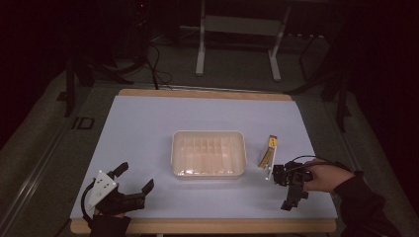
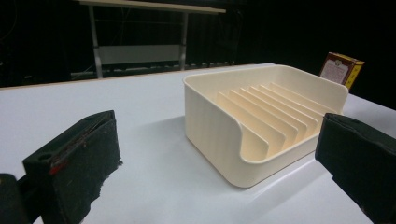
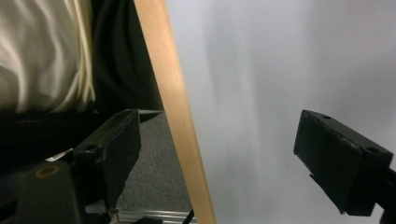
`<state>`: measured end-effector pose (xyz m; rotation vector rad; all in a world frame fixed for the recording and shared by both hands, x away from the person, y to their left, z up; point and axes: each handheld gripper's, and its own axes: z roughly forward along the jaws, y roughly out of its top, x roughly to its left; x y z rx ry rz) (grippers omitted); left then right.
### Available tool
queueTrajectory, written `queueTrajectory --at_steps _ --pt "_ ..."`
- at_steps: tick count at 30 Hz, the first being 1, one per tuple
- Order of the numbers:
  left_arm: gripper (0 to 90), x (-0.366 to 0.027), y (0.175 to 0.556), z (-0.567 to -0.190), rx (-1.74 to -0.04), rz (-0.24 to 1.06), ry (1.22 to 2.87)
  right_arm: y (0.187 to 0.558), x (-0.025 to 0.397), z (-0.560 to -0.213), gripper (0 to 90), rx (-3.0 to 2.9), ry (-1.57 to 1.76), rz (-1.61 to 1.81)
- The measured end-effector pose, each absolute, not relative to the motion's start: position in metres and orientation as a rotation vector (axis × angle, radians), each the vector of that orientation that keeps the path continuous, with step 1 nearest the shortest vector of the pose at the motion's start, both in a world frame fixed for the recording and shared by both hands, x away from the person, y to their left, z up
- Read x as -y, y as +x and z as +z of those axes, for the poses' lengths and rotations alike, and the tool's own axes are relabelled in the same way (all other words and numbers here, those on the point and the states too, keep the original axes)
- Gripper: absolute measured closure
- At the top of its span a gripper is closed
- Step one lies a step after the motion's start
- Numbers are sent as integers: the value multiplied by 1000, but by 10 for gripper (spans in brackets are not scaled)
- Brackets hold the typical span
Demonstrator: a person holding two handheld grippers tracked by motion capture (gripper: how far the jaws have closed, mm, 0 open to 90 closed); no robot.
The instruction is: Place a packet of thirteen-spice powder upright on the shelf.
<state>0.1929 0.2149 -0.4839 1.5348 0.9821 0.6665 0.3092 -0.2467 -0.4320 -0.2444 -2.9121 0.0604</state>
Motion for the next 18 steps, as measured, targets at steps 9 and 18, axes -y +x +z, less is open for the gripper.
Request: queueTrajectory --at_steps 9,18 --pt "0 -215 193 -484 -982 662 1534 311 226 -434 147 2934 -154 43" --pt "0 -214 193 -484 -978 664 1545 312 209 -430 135 2947 -116 6"
